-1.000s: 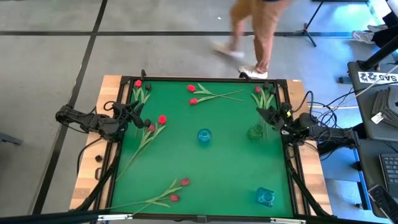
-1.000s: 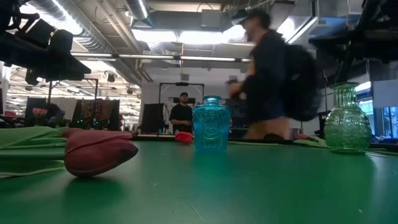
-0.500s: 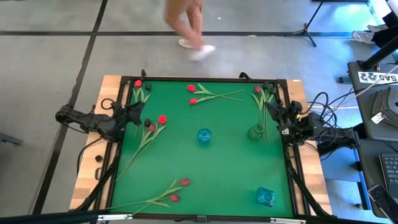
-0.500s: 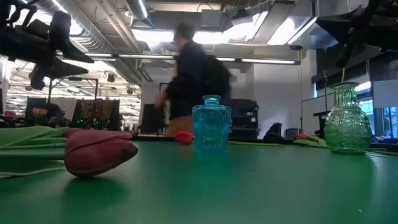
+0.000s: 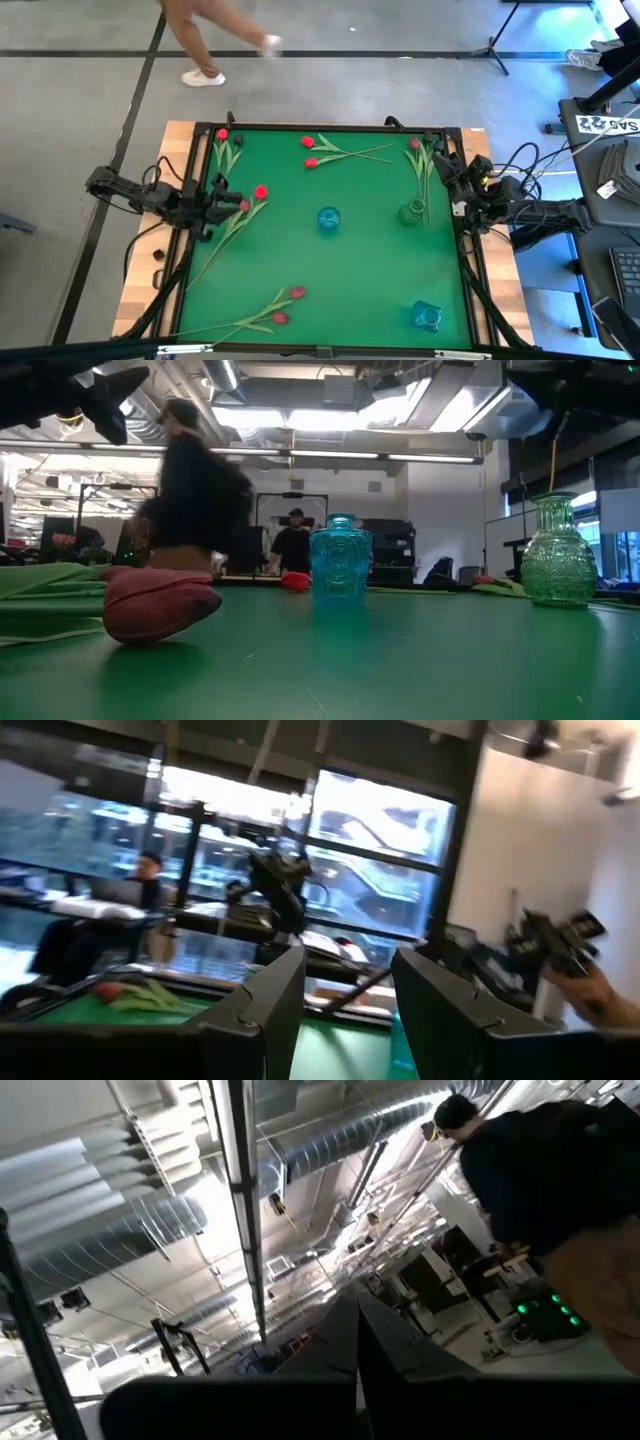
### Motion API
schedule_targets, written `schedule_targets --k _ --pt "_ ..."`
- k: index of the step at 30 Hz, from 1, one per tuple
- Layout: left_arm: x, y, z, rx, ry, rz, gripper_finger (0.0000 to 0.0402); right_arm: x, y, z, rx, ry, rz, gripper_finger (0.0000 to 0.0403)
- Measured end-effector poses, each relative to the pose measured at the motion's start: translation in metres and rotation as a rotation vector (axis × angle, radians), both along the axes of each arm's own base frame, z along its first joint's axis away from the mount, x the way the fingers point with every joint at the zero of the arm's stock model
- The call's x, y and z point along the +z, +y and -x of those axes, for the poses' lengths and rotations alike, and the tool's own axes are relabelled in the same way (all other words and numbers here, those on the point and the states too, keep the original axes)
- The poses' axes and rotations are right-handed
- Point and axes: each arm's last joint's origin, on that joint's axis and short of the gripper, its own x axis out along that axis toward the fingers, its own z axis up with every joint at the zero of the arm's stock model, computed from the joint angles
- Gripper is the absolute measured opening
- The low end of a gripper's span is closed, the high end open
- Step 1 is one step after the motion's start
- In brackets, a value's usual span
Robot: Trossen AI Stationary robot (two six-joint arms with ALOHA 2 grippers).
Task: Sort flowers into vase by color
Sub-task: Put the red flower in the top blue vase
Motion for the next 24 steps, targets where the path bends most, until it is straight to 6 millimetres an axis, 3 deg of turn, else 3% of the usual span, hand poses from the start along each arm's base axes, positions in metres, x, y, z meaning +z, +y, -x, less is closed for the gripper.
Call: schedule_targets --k 6,16,24 --pt "-0.001 0.000 0.000 0.006 0.007 -0.063 0.0151 0.029 -0.001 -0.035 0.006 0.161 0.060 0.0001" --pt "-0.005 -0.001 -0.002 0.011 0.055 -0.121 0.0151 0.032 -0.011 -0.115 -0.127 0.611 0.175 0.0006" --pt "-0.008 -0.001 -0.002 0.017 0.086 -0.153 0.0151 0.039 -0.053 -0.175 -0.119 1.093 0.204 0.0102"
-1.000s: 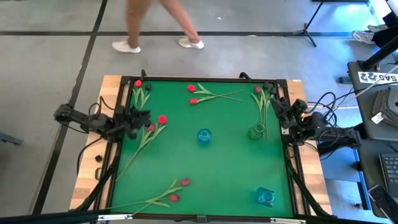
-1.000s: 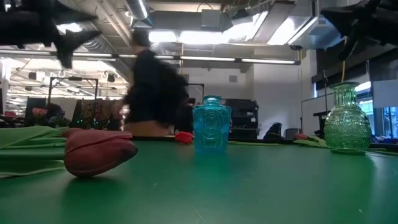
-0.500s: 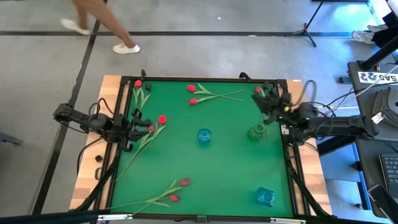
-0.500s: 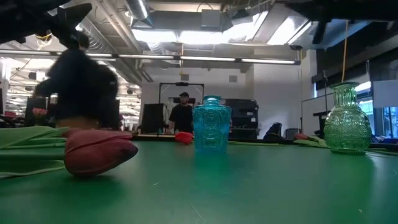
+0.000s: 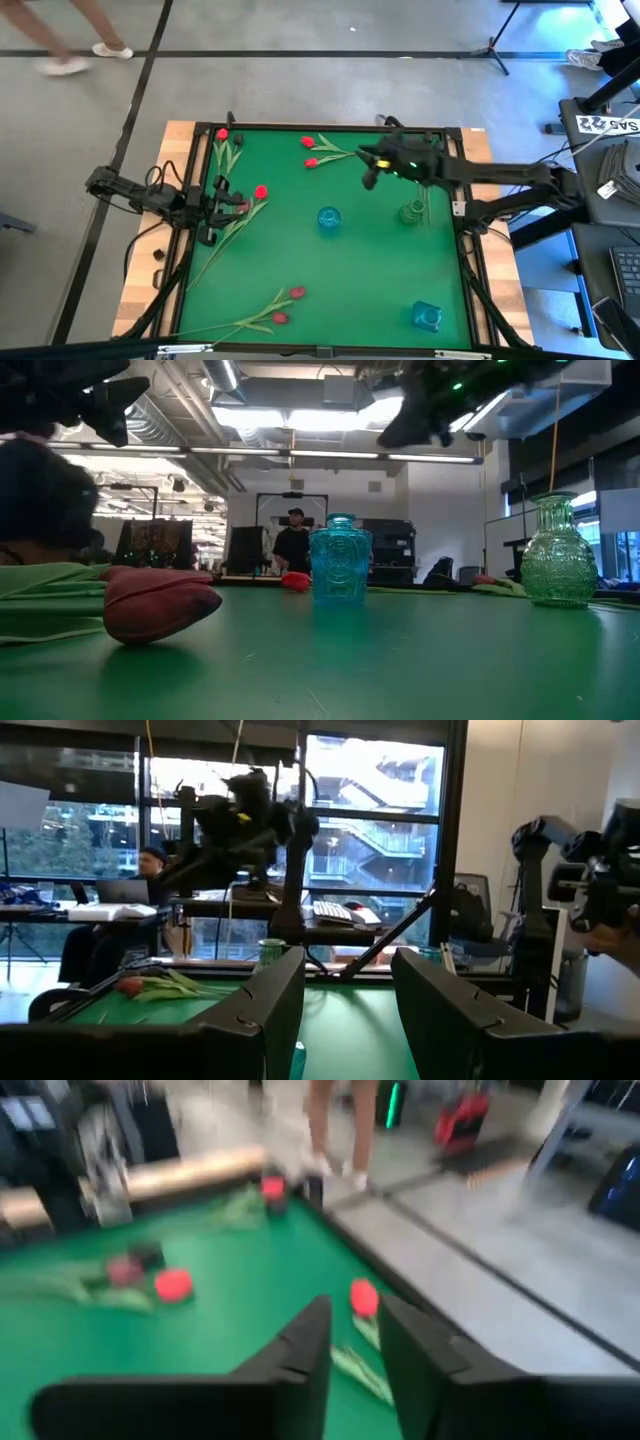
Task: Sort flowers into vase by color
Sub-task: Put the red flower in the top blue vase
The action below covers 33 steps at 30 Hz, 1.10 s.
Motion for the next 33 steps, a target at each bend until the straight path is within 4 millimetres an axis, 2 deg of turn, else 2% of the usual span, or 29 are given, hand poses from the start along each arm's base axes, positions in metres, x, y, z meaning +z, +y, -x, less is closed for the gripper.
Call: schedule_targets --k 4,9,18,24,29,33 --pt "0.000 0.000 0.000 -0.005 0.002 0.028 0.0151 -0.012 -0.018 -0.022 0.090 0.160 -0.052 0.0142" --pt "0.000 0.000 0.000 -0.018 0.002 0.088 0.0151 -0.032 -0.033 -0.040 0.122 0.267 -0.027 0.0161" --pt "0.000 0.000 0.000 -0.043 0.002 0.192 0.0151 -0.079 -0.062 -0.061 0.111 0.343 -0.081 0.0163" --pt "0.000 0.000 0.000 -0.048 0.002 0.208 0.0151 -0.094 -0.087 -0.078 0.119 0.454 -0.160 0.0163" --pt "-0.001 0.000 0.000 -0.047 0.016 0.204 0.0151 -0.105 -0.099 -0.093 0.156 0.515 -0.149 0.0163" --pt "-0.003 0.000 -0.001 -0.040 0.032 0.204 0.0151 -0.120 -0.107 -0.093 0.171 0.567 -0.163 0.0163"
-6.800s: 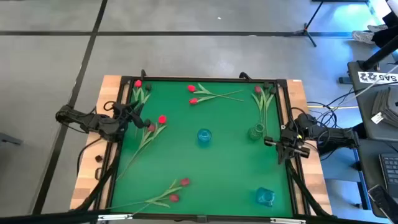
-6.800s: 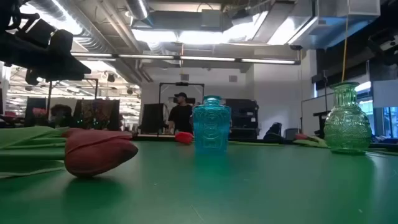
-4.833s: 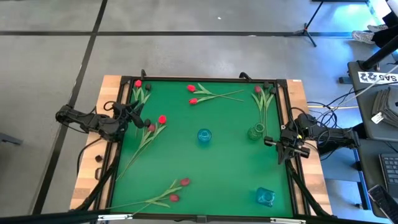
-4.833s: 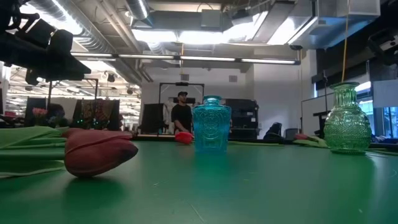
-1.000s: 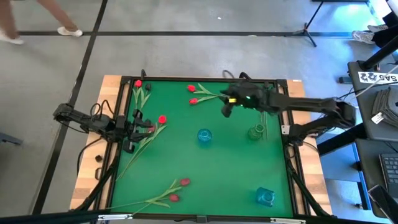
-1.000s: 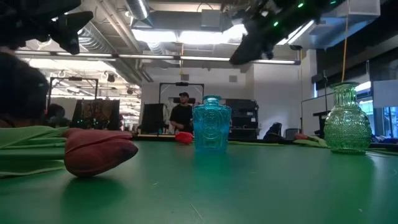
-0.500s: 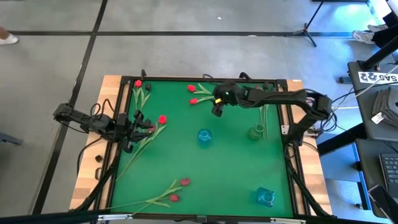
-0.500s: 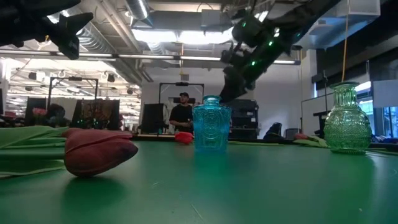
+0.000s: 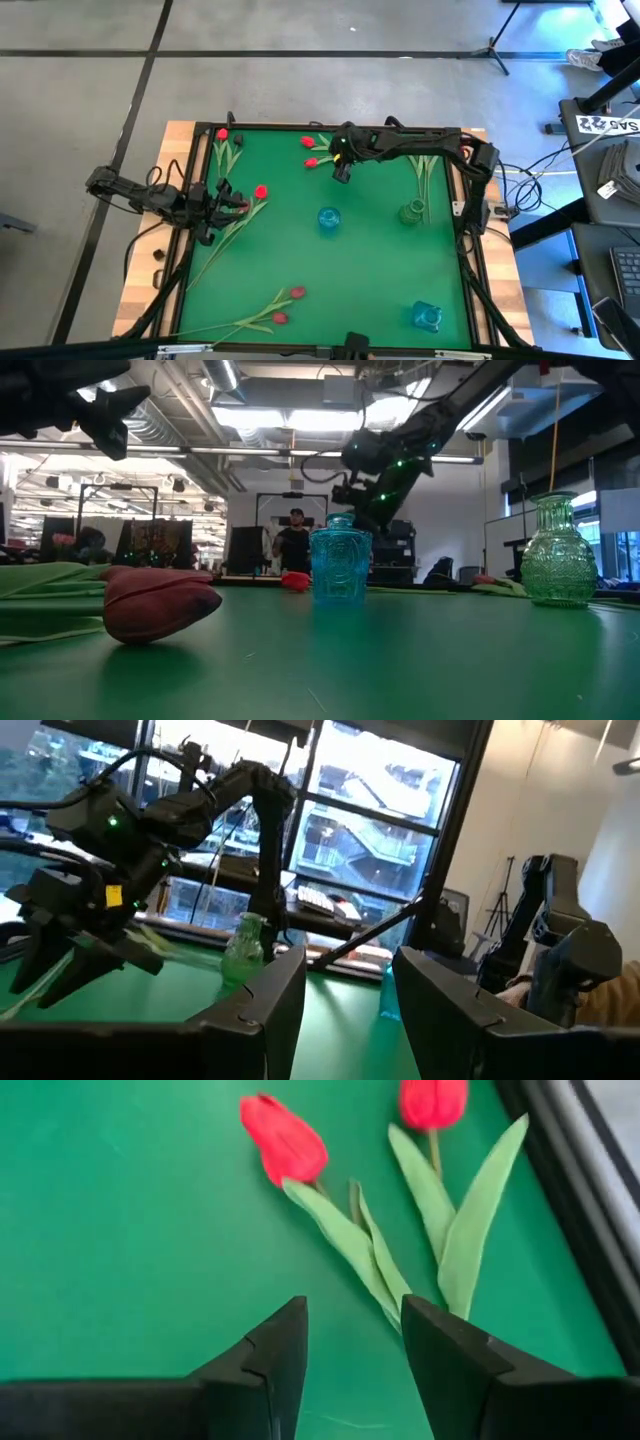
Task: Sort flowers into vase by color
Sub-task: Put the red flower in the top blue vase
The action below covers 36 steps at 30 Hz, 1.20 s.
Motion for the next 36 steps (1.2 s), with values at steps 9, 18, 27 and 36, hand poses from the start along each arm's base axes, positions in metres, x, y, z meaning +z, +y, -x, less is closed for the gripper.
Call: schedule_targets --k 9,18,27,36 --pt "-0.001 0.000 0.000 0.012 0.007 -0.003 0.0151 -0.026 -0.015 0.000 0.005 0.064 0.035 0.0163" --pt "-0.001 0.002 0.000 0.060 0.010 0.004 0.0151 -0.042 -0.022 -0.011 -0.003 0.084 0.055 0.0163" --pt "-0.001 0.002 0.000 0.065 0.010 0.009 0.0151 -0.047 -0.022 -0.014 0.027 0.088 0.044 0.0124" --pt "-0.001 0.002 0.000 0.060 0.010 0.034 0.0151 -0.041 -0.016 -0.015 0.052 0.083 0.049 0.0015"
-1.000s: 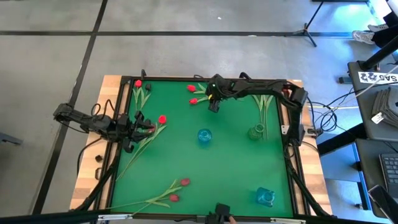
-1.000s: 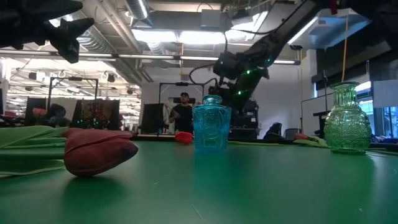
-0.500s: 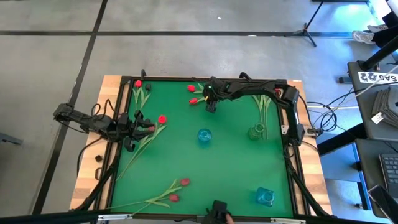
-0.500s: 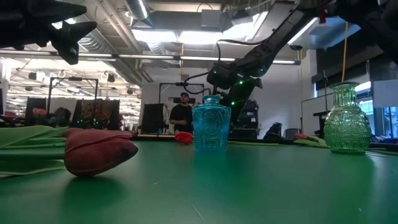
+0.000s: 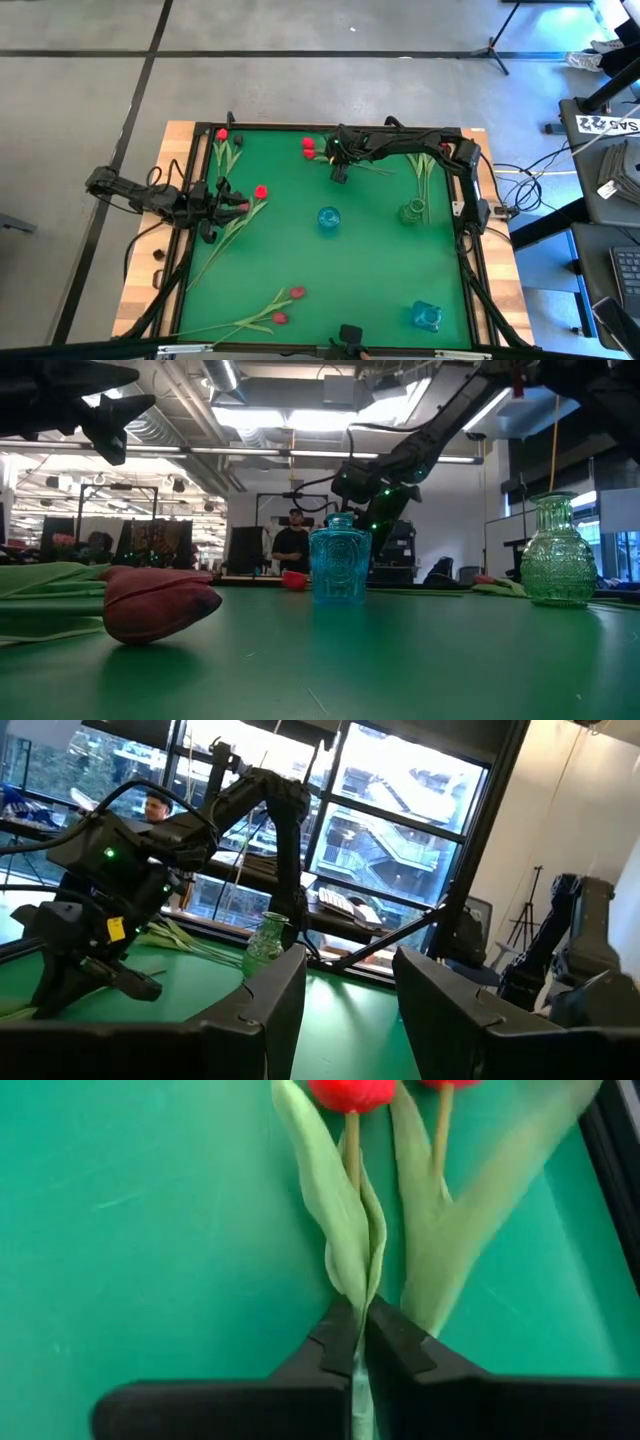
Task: Sort flowers into vase by color
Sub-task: Put the red flower in the top blue vase
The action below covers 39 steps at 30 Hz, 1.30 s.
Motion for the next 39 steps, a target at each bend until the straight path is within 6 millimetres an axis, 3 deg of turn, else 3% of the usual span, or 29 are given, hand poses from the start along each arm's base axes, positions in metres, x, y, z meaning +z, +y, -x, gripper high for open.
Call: schedule_targets --k 3,9,16,24,31,36,39 --pt "0.000 0.000 0.000 0.000 0.000 0.000 0.0151 0.013 0.008 0.000 0.000 -0.001 0.029 0.0026" --pt "0.000 0.000 0.000 0.000 -0.001 0.000 0.0151 0.074 0.035 -0.010 0.049 -0.112 0.105 0.0007" --pt "0.000 0.000 0.000 -0.002 -0.003 0.005 0.0151 0.138 0.087 -0.017 0.114 -0.320 0.117 0.0010" --pt "0.000 0.000 0.000 0.000 -0.001 0.004 0.0151 0.206 0.153 -0.005 0.184 -0.621 0.117 0.0009" --pt "0.000 0.000 0.000 0.000 0.003 0.003 0.0151 0.240 0.189 0.002 0.206 -0.844 0.144 0.0006" --pt "0.000 0.000 0.000 0.001 0.003 0.003 0.0151 0.249 0.208 0.001 0.197 -0.966 0.160 0.0003" --pt "-0.001 0.000 0.000 -0.002 0.006 0.003 0.0151 0.244 0.215 0.002 0.181 -1.057 0.174 0.0004"
